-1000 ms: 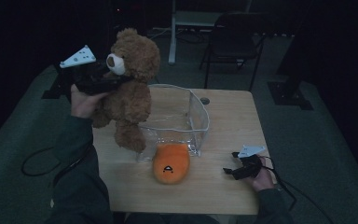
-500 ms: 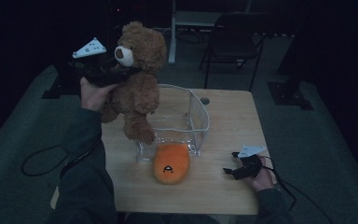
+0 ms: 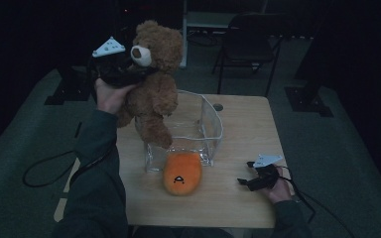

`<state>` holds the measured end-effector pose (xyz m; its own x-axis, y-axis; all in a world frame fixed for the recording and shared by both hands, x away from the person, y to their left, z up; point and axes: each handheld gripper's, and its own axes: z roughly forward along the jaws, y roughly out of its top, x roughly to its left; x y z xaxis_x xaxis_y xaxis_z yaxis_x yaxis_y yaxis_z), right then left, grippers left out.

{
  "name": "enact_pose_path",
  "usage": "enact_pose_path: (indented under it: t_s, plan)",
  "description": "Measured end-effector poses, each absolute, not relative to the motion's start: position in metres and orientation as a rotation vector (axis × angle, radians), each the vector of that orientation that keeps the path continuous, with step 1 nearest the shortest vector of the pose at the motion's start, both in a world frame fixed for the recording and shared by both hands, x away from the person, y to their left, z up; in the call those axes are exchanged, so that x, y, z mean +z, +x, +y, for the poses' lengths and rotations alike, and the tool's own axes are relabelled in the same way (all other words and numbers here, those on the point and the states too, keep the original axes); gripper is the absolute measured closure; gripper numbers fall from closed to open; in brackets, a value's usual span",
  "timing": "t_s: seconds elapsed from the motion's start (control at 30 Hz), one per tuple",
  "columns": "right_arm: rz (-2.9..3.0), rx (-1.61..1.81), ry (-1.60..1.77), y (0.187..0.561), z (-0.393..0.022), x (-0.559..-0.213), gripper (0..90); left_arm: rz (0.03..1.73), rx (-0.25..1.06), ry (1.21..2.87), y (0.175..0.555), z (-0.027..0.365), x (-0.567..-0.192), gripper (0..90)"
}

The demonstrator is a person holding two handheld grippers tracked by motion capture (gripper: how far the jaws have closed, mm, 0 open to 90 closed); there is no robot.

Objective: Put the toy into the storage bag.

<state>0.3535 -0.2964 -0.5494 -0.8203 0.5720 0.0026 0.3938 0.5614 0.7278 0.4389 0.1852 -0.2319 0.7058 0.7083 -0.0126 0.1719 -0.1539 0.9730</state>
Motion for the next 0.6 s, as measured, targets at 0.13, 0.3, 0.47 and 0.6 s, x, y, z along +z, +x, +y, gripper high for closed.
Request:
enact_pose_path:
  t_s: [0.13,0.3,0.47,0.6]
  plan:
    - [2.563,1.108,0.807,0.354,-0.296,-0.549,14.7,0.721,0.567,1.697,0.443,0.178,-0.228,45.7]
    - [2.563,1.108,0.807,0.353,-0.296,-0.549,14.7,0.729,0.585,1.694,0.447,0.170,-0.227,45.7]
    - [2.562,1.108,0.805,0.354,-0.296,-0.549,14.7,0.722,0.591,1.695,0.451,0.161,-0.229,45.7]
    - [2.562,1.108,0.806,0.354,-0.296,-0.549,14.7,0.698,0.583,1.696,0.455,0.153,-0.234,45.5]
